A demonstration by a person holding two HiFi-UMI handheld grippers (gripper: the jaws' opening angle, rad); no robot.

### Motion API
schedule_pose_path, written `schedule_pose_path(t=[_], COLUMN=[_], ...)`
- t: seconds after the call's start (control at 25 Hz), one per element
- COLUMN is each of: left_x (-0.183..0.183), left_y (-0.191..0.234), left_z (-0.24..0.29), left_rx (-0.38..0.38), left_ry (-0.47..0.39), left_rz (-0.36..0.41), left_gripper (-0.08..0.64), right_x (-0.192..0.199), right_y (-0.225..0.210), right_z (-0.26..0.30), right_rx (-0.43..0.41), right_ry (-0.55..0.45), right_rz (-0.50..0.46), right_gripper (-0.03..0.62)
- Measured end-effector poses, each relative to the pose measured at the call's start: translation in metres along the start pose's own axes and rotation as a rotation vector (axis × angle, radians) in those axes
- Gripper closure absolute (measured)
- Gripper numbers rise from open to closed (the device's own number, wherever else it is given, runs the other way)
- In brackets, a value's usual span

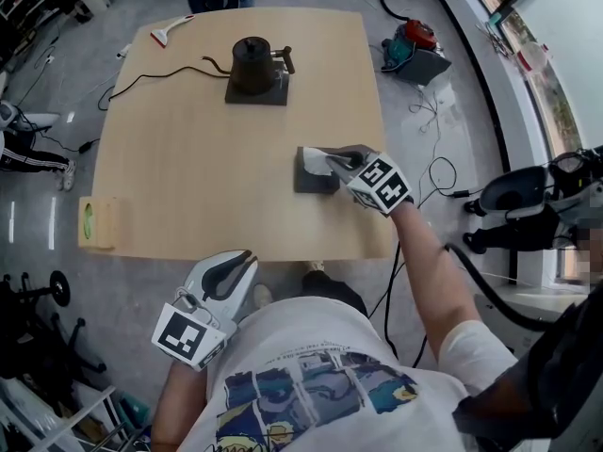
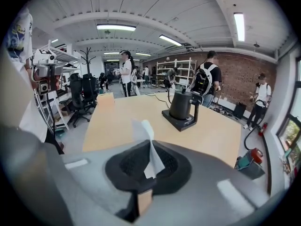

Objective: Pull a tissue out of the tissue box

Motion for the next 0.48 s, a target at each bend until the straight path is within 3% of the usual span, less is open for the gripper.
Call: schedule_pose_path(t=[0.48], left_x=[0.008], left_y=[0.002], left_z=[-0.014], left_rx=[0.031], left_ry=[-0.009], left_rz=[0.012], left_gripper=[0.532], right_x=[-0.018], right_y=[0.008], right_z=[-0.026], right_rx=[0.064], right_ry=[-0.047], right_rz=[0.014], right_gripper=[0.588])
Point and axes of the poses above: the fingertips, and each gripper's own axes: z forward along the fingers, y to its left, x out of its underside, the point moved 10 cm from there along -z, backward along the fingers, and after that the axes turned 8 degrees about y, right-handed, at the moved point
